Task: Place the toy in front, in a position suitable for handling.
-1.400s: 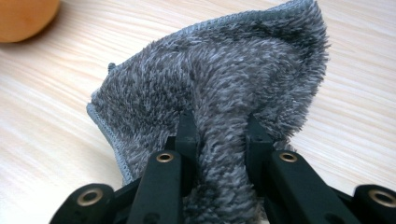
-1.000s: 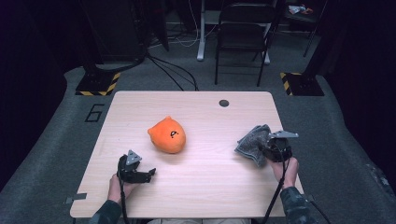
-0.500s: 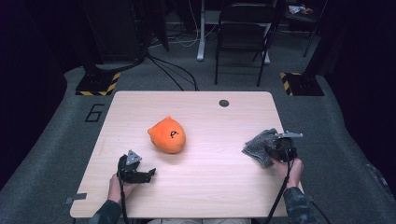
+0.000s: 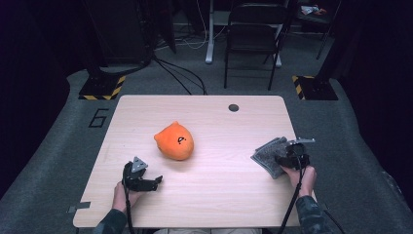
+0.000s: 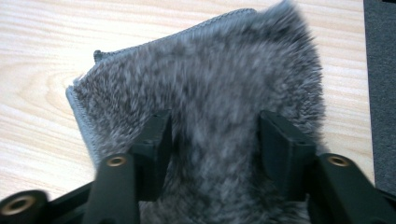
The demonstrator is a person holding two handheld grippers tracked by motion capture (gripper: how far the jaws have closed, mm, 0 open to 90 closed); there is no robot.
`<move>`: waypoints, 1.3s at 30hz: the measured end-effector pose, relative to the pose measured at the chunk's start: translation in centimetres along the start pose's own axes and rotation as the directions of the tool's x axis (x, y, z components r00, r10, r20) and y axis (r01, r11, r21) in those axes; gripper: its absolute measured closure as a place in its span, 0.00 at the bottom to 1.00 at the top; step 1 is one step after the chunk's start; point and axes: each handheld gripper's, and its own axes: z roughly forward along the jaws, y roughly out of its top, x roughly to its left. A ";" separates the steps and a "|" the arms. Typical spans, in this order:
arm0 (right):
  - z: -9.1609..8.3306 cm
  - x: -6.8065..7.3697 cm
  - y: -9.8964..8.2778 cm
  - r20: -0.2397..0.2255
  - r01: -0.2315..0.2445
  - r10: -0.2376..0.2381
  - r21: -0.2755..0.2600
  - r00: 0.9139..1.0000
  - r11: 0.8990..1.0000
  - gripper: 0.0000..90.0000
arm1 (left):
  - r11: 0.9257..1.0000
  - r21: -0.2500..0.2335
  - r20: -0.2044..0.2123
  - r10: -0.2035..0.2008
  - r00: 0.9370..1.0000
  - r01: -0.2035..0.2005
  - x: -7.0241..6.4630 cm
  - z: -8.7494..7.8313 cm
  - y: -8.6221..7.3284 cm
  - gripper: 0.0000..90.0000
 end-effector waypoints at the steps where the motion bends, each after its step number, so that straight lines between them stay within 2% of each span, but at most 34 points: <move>1: -0.1 0.0 0.1 -0.004 -0.011 0.011 -0.004 1.000 1.000 0.43 | 1.000 0.000 0.000 0.000 1.000 0.000 0.0 0.0 0.0 0.13; 3: -0.4 0.1 0.1 -0.002 -0.018 0.018 -0.014 1.000 1.000 0.37 | 1.000 0.000 0.000 0.000 1.000 0.000 0.0 0.0 0.0 0.13; 4: -0.4 0.0 0.2 -0.003 -0.003 0.003 -0.027 1.000 1.000 0.34 | 1.000 0.001 0.000 0.000 1.000 0.000 0.0 0.0 0.0 0.13; 6: -0.8 0.3 0.3 -0.007 -0.019 0.019 -0.031 1.000 0.999 0.29 | 1.000 0.000 0.001 -0.007 1.000 0.007 0.0 0.0 0.0 0.13; 8: -1.0 0.5 0.4 -0.013 0.008 -0.008 -0.050 1.000 0.999 0.26 | 1.000 0.000 0.003 -0.006 1.000 0.006 0.0 0.0 0.0 0.13; 9: -1.2 0.8 0.4 -0.019 -0.003 0.003 -0.050 1.000 0.999 0.24 | 1.000 -0.003 0.002 -0.006 1.000 0.006 0.0 0.0 0.0 0.13; 14: -1.9 1.2 0.6 -0.048 0.028 -0.032 -0.072 0.998 0.997 0.19 | 1.000 0.000 0.005 0.007 1.000 -0.007 0.1 0.0 0.0 0.13; 16: -2.3 1.4 0.6 -0.059 0.040 -0.045 -0.087 0.997 0.995 0.17 | 1.000 0.017 0.012 0.001 1.000 -0.001 0.3 -0.1 0.1 0.13; 25: -4.5 2.6 0.2 -0.109 0.082 -0.093 -0.106 0.990 0.991 0.14 | 0.998 0.012 0.012 -0.069 0.998 0.069 1.2 -0.6 0.3 0.13; 29: -5.0 3.0 0.0 -0.126 0.105 -0.119 -0.110 0.985 0.988 0.12 | 0.998 0.009 0.005 -0.062 0.998 0.062 1.2 -0.9 0.6 0.13; 33: -5.4 3.5 -0.3 -0.134 0.127 -0.140 -0.103 0.981 0.987 0.10 | 0.999 0.024 0.012 -0.038 0.999 0.038 1.3 -1.4 1.1 0.13; 39: -6.3 3.7 -1.2 -0.142 0.144 -0.157 -0.100 0.977 0.985 0.09 | 0.999 -0.007 0.024 -0.040 0.999 0.040 1.4 -2.2 2.1 0.13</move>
